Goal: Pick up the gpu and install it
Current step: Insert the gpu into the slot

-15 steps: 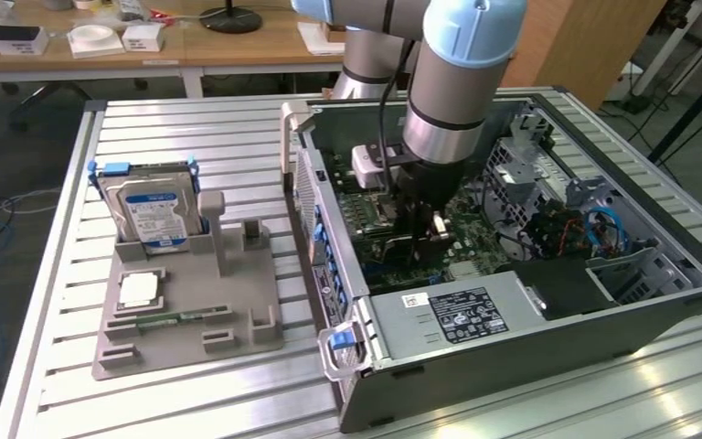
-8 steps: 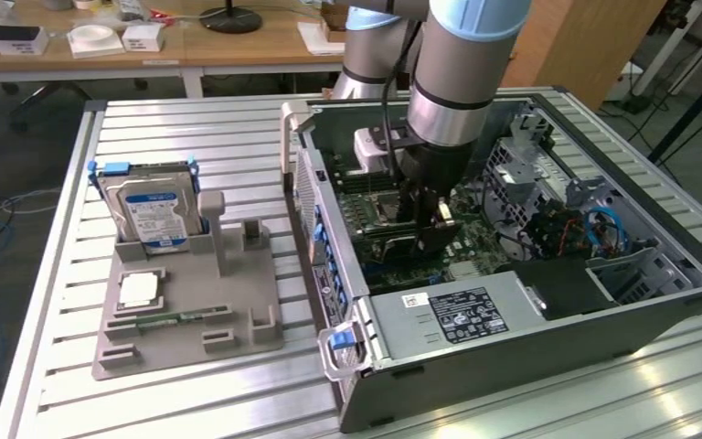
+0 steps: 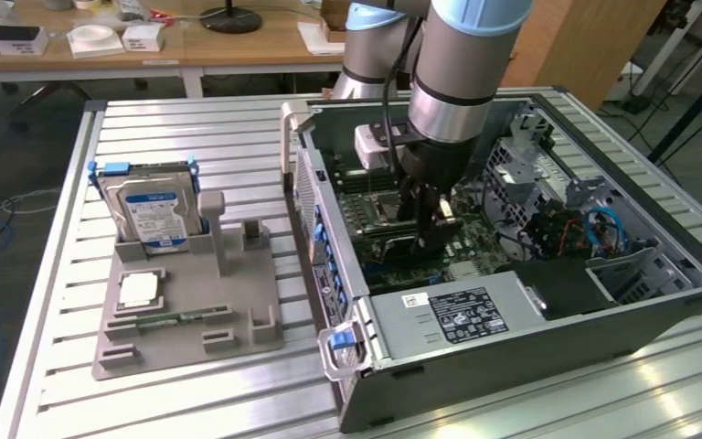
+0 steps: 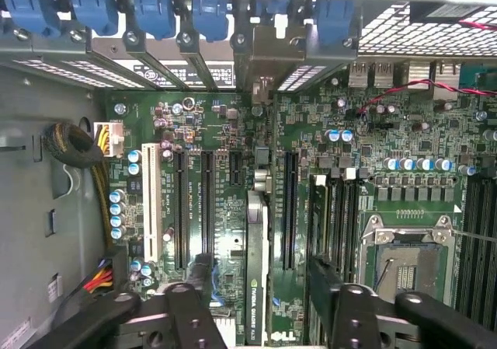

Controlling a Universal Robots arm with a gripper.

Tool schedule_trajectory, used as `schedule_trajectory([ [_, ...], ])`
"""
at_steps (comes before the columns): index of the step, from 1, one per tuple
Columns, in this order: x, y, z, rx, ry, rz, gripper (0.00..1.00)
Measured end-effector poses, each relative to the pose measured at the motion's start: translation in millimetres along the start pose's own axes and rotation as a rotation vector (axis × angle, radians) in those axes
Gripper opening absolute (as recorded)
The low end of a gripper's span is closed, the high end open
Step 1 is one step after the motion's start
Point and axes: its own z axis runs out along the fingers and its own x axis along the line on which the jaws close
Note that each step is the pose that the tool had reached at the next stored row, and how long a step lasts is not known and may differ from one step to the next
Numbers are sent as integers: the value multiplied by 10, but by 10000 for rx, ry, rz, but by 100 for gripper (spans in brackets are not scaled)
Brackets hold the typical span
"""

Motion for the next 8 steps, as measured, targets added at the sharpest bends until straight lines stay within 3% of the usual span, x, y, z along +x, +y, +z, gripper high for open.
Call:
schedule_trajectory([
  [1, 0, 0, 0, 0, 0, 0, 61],
  [3, 0, 0, 0, 0, 0, 0, 49],
  [4, 0, 0, 0, 0, 0, 0, 49],
  [7, 0, 0, 0, 1, 0, 0, 31],
  [8, -1, 0, 0, 0, 0, 0, 31],
])
